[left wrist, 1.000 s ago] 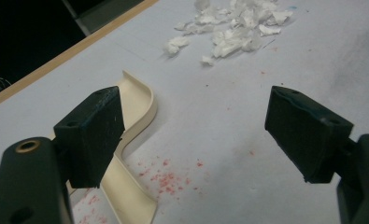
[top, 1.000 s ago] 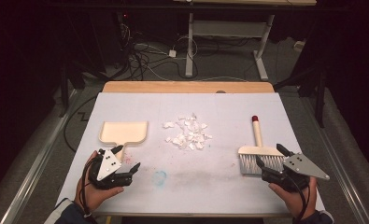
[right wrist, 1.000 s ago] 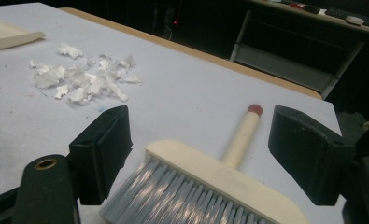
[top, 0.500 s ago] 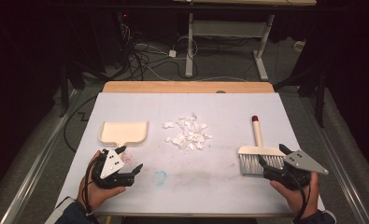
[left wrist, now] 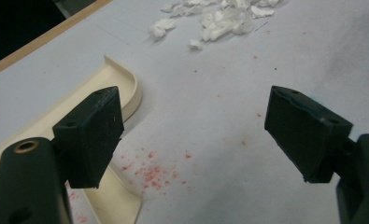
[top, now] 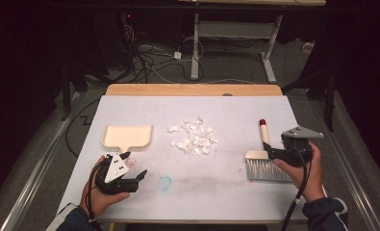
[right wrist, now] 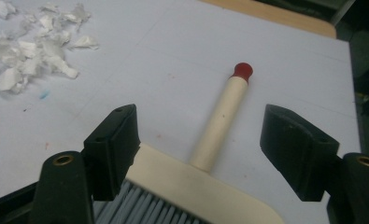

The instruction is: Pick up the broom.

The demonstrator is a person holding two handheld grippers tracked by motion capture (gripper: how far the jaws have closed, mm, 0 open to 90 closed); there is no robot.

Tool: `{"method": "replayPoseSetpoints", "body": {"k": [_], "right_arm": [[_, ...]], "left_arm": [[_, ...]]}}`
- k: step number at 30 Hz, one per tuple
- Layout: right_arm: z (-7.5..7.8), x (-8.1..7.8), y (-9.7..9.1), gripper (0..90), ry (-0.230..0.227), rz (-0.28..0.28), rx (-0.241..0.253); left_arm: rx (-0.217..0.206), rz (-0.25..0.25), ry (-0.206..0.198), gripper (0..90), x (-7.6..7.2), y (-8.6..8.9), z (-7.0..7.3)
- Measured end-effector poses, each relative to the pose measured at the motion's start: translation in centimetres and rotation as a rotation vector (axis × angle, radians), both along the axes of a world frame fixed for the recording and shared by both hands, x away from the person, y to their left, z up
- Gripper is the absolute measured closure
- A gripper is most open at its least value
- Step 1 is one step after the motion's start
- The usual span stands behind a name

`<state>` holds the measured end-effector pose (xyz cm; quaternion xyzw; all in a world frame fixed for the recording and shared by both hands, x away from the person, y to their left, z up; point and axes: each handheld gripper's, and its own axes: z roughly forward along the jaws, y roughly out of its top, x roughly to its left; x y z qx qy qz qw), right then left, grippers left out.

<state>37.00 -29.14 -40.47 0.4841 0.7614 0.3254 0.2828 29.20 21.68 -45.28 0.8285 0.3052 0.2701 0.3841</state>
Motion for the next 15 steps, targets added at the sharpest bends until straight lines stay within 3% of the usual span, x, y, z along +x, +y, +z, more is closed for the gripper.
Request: {"method": "replayPoseSetpoints", "body": {"k": [8, 15], "right_arm": [[-1.7, 4.7, 0.3, 26.3, 0.169, -0.065, 0.0], [-4.9, 7.9, 0.0, 33.6, 0.303, -0.178, -0.013]], "left_arm": [[0.007, 0.0, 0.01, 18.9, 0.1, 0.1, -0.2], [0.008, -0.011, 0.014, 18.9, 0.0, -0.1, -0.2]]}}
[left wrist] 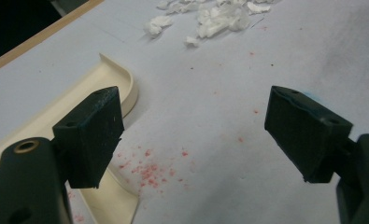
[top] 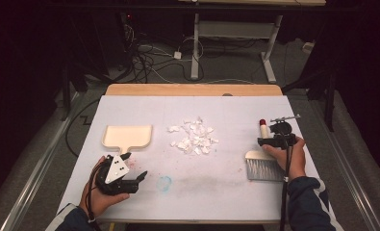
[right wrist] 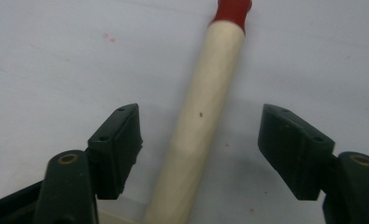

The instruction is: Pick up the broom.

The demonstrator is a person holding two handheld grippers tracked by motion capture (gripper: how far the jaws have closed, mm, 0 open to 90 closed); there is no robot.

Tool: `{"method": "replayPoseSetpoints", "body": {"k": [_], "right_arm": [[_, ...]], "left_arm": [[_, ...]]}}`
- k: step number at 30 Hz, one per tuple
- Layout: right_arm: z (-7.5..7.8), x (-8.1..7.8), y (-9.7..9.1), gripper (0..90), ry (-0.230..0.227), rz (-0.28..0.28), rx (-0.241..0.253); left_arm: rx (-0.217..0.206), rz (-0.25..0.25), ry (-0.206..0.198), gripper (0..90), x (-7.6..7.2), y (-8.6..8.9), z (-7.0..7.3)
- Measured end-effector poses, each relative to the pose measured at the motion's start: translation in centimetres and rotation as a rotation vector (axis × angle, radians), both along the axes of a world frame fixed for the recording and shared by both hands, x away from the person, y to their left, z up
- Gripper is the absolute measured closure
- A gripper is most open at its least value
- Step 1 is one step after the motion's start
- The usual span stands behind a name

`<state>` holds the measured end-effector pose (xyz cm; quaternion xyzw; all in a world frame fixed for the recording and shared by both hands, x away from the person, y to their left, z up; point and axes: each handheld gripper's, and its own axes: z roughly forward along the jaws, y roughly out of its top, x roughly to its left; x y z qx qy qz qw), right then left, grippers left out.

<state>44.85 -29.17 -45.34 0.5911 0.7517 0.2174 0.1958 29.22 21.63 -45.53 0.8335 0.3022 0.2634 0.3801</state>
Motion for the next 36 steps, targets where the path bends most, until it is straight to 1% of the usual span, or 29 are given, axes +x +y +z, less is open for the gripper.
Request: {"method": "replayPoseSetpoints", "body": {"k": [1, 3, 4, 5, 6, 7, 9, 11, 15, 16, 19, 22, 25, 26, 28, 31, 32, 33, 36], "right_arm": [[-0.4, 0.2, 0.0, 32.9, 0.013, -0.002, 0.002], [-0.4, 0.2, 0.1, 36.0, 0.006, -0.009, -0.008], [-0.4, 0.2, 0.1, 36.0, 0.006, -0.009, -0.008], [-0.4, -0.2, 0.6, 47.0, -0.007, -0.009, -0.015], [-0.4, -0.4, 1.0, 52.8, -0.017, 0.004, -0.021], [-0.4, -0.4, 1.2, 58.4, -0.014, 0.008, -0.023], [-0.3, -0.4, 1.3, 61.9, -0.012, 0.015, -0.016], [-0.3, -0.4, 1.4, 67.5, -0.013, 0.025, -0.01], [-0.4, -0.5, 1.6, 68.2, -0.022, 0.016, -0.017], [-0.4, -0.5, 1.6, 68.5, -0.024, 0.011, -0.01], [-0.4, -0.5, 1.6, 70.9, -0.029, 0.021, -0.005], [-0.4, -0.5, 1.6, 70.9, -0.041, 0.029, -0.009], [-0.4, -0.6, 1.3, 71.0, -0.052, 0.031, 0.008], [-0.3, -0.7, 1.2, 71.0, -0.062, 0.034, 0.012], [0.0, -0.9, 1.1, 71.0, -0.094, 0.04, 0.009], [0.9, -1.6, 0.7, 71.1, -0.147, 0.049, 0.036], [0.9, -1.6, 0.7, 71.1, -0.147, 0.049, 0.036], [1.4, -2.2, 0.4, 71.1, -0.185, 0.059, 0.05], [2.5, -3.0, 0.3, 71.2, -0.242, 0.073, 0.057]], "left_arm": [[0.003, 0.0, 0.003, 18.9, 0.0, -0.1, 0.0], [0.009, -0.002, 0.003, 18.9, -0.1, -0.2, -0.1], [0.009, -0.002, 0.003, 18.9, -0.1, -0.2, -0.1], [0.006, -0.002, 0.004, 18.9, -0.2, -0.2, 0.0], [0.004, -0.002, 0.002, 18.8, -0.2, -0.2, 0.0], [0.004, -0.001, 0.002, 18.9, -0.3, -0.3, 0.0], [0.006, -0.002, 0.003, 18.9, -0.3, -0.3, 0.0], [0.01, -0.002, 0.003, 18.9, -0.3, -0.4, 0.0], [0.016, -0.008, 0.001, 19.1, -0.3, -0.5, 0.1], [0.016, -0.011, 0.002, 19.2, -0.3, -0.5, 0.1], [0.018, -0.013, 0.005, 19.2, -0.2, -0.5, 0.0], [0.017, -0.016, 0.01, 19.2, -0.1, -0.5, 0.0], [0.022, -0.016, 0.014, 19.2, 0.0, -0.6, 0.0], [0.03, -0.023, 0.014, 19.2, 0.0, -0.7, 0.0], [0.035, -0.026, 0.013, 19.2, -0.1, -0.7, 0.0], [0.034, -0.026, 0.011, 19.2, -0.1, -0.8, 0.1], [0.034, -0.026, 0.011, 19.2, -0.1, -0.8, 0.1], [0.038, -0.026, 0.014, 19.2, -0.1, -0.7, 0.1], [0.038, -0.021, 0.015, 19.2, -0.2, -0.7, 0.1]]}}
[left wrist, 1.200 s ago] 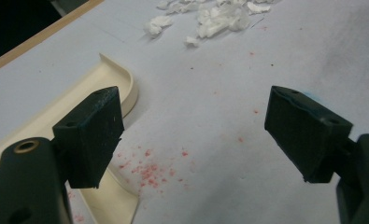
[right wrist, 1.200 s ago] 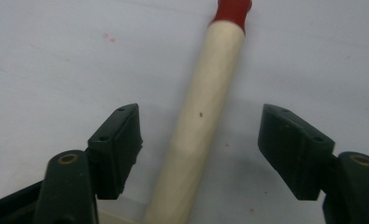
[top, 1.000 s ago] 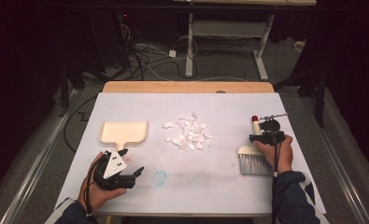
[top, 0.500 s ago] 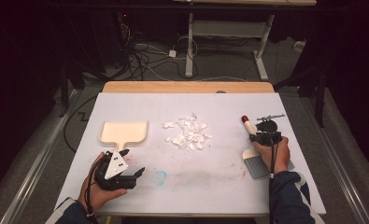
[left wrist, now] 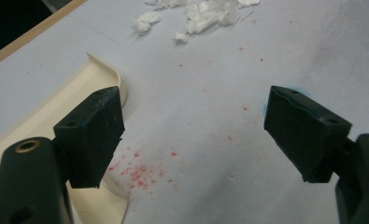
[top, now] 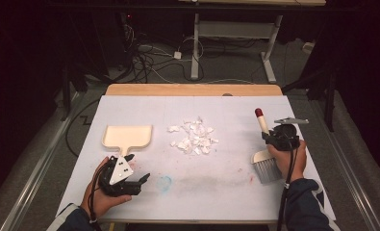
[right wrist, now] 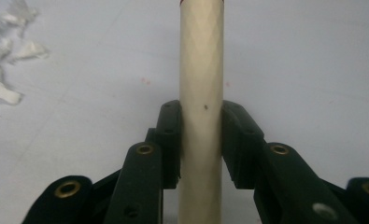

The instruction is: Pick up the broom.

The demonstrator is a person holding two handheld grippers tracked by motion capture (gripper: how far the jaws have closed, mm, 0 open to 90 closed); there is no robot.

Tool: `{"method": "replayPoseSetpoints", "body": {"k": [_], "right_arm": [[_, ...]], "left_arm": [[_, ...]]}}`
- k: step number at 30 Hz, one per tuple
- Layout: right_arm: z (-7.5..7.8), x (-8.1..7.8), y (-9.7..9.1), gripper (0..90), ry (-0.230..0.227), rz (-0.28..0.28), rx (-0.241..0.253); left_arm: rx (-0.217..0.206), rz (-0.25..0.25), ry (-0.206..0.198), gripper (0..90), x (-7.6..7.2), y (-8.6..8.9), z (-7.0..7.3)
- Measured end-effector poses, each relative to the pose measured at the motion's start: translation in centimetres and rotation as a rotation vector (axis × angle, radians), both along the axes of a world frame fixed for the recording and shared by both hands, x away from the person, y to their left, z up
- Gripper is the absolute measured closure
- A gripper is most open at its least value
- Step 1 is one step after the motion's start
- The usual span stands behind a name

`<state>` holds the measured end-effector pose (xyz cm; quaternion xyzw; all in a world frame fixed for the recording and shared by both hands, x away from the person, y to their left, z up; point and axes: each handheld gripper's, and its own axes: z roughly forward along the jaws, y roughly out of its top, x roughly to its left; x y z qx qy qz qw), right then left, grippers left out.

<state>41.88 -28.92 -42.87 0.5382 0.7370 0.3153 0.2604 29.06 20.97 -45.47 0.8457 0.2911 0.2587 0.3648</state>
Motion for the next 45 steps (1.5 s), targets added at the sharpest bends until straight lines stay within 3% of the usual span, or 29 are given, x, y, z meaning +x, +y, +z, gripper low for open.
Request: {"method": "replayPoseSetpoints", "body": {"k": [4, 5, 8, 13, 15, 16, 20, 24, 25, 26, 33, 35, 36, 37, 39, 42, 45], "right_arm": [[1.3, -1.1, -0.1, 71.3, -0.066, 0.029, 0.005], [1.5, -1.3, -0.1, 71.3, -0.079, 0.036, 0.008], [2.0, -1.9, -0.1, 71.4, -0.106, 0.045, 0.02], [3.5, -3.8, -0.2, 71.4, -0.17, 0.066, 0.046], [4.0, -4.3, 0.0, 71.4, -0.197, 0.072, 0.058], [4.3, -4.6, 0.3, 71.4, -0.207, 0.077, 0.062], [5.3, -5.7, 1.5, 71.4, -0.257, 0.104, 0.086], [6.1, -6.7, 3.0, 71.3, -0.301, 0.136, 0.115], [6.3, -7.0, 3.5, 71.3, -0.311, 0.139, 0.126], [6.5, -7.4, 3.9, 71.3, -0.319, 0.148, 0.132], [7.0, -9.5, 7.6, 71.3, -0.372, 0.233, 0.152], [7.0, -10.1, 8.6, 71.2, -0.378, 0.246, 0.149], [7.0, -10.4, 9.1, 71.2, -0.383, 0.253, 0.143], [7.1, -10.6, 9.5, 71.3, -0.392, 0.262, 0.147], [7.2, -11.0, 10.2, 71.2, -0.401, 0.281, 0.143], [7.2, -11.7, 11.2, 71.2, -0.422, 0.294, 0.121], [7.3, -12.3, 11.8, 71.2, -0.438, 0.32, 0.125]], "left_arm": [[-0.006, 0.005, -0.005, 19.6, -0.1, 0.0, 0.1], [-0.014, 0.019, -0.027, 20.9, -0.2, -0.1, 0.4], [-0.045, 0.023, -0.037, 21.8, -0.1, -0.2, 0.7], [-0.131, -0.018, -0.005, 20.6, 0.9, -2.6, 1.5], [-0.14, -0.039, 0.002, 20.6, 0.9, -3.2, 1.8], [-0.157, -0.08, -0.001, 20.5, 0.9, -4.5, 2.6], [-0.198, -0.156, 0.013, 20.3, 0.8, -7.6, 3.8], [-0.216, -0.208, 0.031, 21.5, 0.8, -11.5, 4.8], [-0.216, -0.208, 0.031, 21.5, 0.8, -11.5, 4.8], [-0.243, -0.249, 0.047, 21.5, 0.9, -13.4, 5.2], [-0.344, -0.306, 0.113, 25.3, 1.7, -18.2, 5.5], [-0.38, -0.338, 0.114, 30.8, 1.8, -18.5, 5.3], [-0.385, -0.35, 0.117, 38.1, 1.9, -18.6, 5.3], [-0.385, -0.35, 0.117, 39.3, 1.9, -18.6, 5.3], [-0.431, -0.398, 0.163, 39.3, 2.1, -18.7, 5.0], [-0.394, -0.392, 0.13, 44.7, 1.7, -19.0, 5.1], [-0.417, -0.386, 0.137, 53.6, 2.1, -18.6, 5.0]]}}
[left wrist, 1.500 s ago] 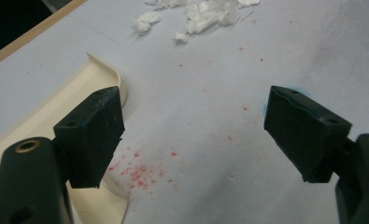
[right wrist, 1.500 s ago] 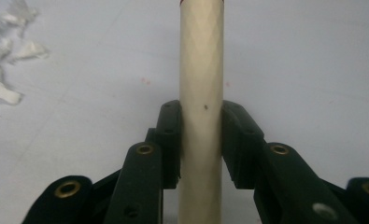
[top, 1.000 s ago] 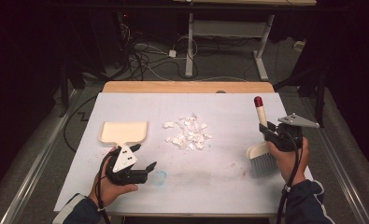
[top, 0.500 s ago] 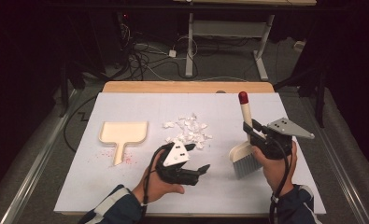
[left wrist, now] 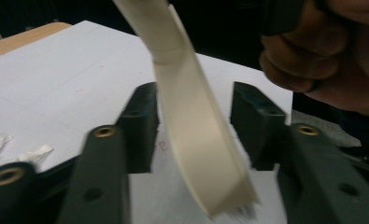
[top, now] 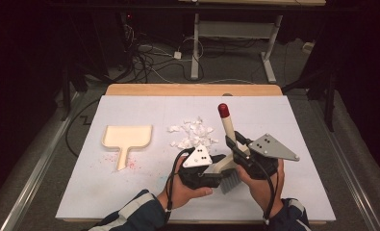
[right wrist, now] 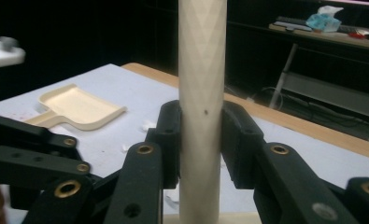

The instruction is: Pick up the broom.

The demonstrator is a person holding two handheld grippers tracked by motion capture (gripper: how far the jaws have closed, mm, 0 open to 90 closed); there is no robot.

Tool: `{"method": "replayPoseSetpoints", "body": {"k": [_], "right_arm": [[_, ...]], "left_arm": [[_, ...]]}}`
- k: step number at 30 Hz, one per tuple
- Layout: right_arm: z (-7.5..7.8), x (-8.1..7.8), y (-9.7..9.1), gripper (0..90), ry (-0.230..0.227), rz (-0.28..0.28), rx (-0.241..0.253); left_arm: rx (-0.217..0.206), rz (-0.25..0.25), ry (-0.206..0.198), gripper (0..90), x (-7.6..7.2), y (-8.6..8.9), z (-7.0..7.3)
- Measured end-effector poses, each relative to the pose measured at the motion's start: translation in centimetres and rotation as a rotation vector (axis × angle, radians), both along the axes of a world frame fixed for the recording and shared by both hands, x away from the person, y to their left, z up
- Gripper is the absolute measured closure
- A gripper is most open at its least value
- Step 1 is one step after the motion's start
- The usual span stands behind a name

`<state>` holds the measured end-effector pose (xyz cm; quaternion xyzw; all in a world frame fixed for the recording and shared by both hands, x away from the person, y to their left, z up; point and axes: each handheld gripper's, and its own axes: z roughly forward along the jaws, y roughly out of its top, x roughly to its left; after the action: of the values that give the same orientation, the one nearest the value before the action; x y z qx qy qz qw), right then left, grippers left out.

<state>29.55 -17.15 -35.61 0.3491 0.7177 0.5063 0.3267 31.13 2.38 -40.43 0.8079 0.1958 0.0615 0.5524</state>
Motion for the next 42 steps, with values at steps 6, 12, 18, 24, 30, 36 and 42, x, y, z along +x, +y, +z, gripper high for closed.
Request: {"method": "replayPoseSetpoints", "body": {"k": [6, 12, 18, 24, 30, 36, 42], "right_arm": [[0.4, -1.0, 0.8, 71.0, -0.008, 0.031, 0.008], [0.9, -1.7, 0.8, 70.9, -0.019, 0.062, 0.02], [1.3, -1.6, 0.0, 70.0, -0.014, 0.188, 0.002], [1.6, -1.0, -2.1, 58.2, 0.047, 0.359, -0.066], [0.1, 0.1, -2.4, 47.4, 0.12, 0.5, -0.229], [-2.0, 0.5, -0.6, 41.3, 0.197, 0.64, -0.362], [-3.8, 0.8, 0.7, 47.8, 0.268, 0.743, -0.418]], "left_arm": [[0.038, 0.02, -0.028, 59.8, 0.2, 0.7, -0.1], [0.061, 0.026, -0.061, 65.3, 0.6, 1.7, 0.4], [0.139, -0.029, -0.105, 65.6, 0.7, 3.0, 1.2], [0.239, -0.102, -0.117, 65.6, 1.0, 5.3, 1.5], [0.286, -0.201, -0.126, 65.5, 0.5, 6.7, 1.5], [0.338, -0.312, -0.13, 65.5, -0.4, 6.7, 1.1], [0.32, -0.37, -0.12, 65.4, -0.9, 6.1, 0.9]]}}
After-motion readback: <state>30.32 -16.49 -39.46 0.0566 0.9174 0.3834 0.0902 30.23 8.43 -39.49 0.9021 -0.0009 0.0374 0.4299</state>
